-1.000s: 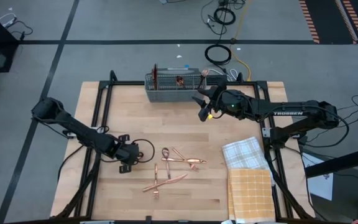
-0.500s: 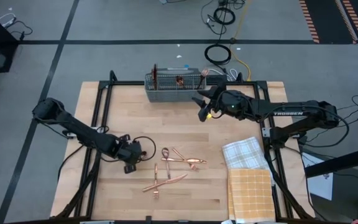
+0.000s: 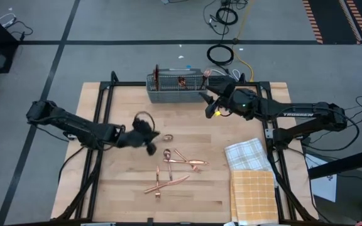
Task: Sort silverware
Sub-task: Put the left bronze spoon into the gray silverware rack
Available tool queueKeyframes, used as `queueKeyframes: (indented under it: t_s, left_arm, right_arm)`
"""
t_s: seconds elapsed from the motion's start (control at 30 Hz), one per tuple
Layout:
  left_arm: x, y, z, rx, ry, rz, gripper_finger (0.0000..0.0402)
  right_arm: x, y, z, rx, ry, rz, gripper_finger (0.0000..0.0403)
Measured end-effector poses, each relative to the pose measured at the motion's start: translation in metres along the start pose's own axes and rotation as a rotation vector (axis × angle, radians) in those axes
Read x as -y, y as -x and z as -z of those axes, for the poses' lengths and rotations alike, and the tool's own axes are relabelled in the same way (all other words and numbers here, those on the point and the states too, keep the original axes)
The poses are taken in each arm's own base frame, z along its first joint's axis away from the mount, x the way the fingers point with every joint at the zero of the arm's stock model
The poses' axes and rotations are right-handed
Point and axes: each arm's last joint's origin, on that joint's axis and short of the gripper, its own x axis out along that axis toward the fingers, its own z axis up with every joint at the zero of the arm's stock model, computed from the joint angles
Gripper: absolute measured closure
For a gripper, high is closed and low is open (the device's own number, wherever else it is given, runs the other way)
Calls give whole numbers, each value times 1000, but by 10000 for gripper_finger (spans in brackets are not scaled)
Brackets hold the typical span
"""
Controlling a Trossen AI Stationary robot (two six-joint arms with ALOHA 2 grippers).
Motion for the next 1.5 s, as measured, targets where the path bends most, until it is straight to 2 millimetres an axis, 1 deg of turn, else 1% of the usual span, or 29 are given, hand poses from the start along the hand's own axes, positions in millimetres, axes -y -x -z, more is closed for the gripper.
queueKeyframes:
  t_s: [0.13,0.17,0.23,0.33,0.4,0.47,0.53,0.6,0.77,0.93,1.07,1.23,1.33,1.43,1.5]
  left_arm:
    - [-9,-8,-32,211,57,26,401]
    - [-13,-10,-38,229,77,42,401]
    - [-22,-15,-40,188,85,77,401]
    - [-35,-24,-31,37,41,72,399]
    - [-42,-32,-22,-77,16,76,386]
    - [-45,-37,-17,-170,27,151,364]
    - [-44,-38,-15,-219,60,221,340]
    - [-41,-37,-10,-268,62,239,317]
    - [-42,-36,-3,-310,-39,203,267]
    - [-44,-49,8,-378,-63,168,234]
    - [-44,-63,17,-427,-81,127,229]
    - [-41,-81,25,-417,-131,119,228]
    - [-42,-93,34,-444,-141,109,228]
    - [-42,-102,43,-476,-137,74,229]
    - [-43,-108,46,-469,-110,32,239]
  right_arm:
    - [6,14,-11,44,-10,-8,231]
    - [7,17,-13,50,-12,-13,231]
    - [9,23,-15,43,-11,-25,231]
    - [10,27,-9,-27,20,-41,231]
    - [11,28,-3,-98,36,-34,227]
    - [13,29,4,-162,39,-20,218]
    - [15,31,10,-219,48,-6,206]
    - [16,31,13,-252,60,1,191]
    - [18,31,15,-271,76,17,157]
    - [21,30,14,-270,75,32,139]
    - [23,29,14,-271,84,41,138]
    - [26,28,15,-284,97,53,138]
    - [27,28,16,-292,99,57,138]
    - [27,28,16,-292,99,57,138]
    - [27,28,16,-292,97,56,138]
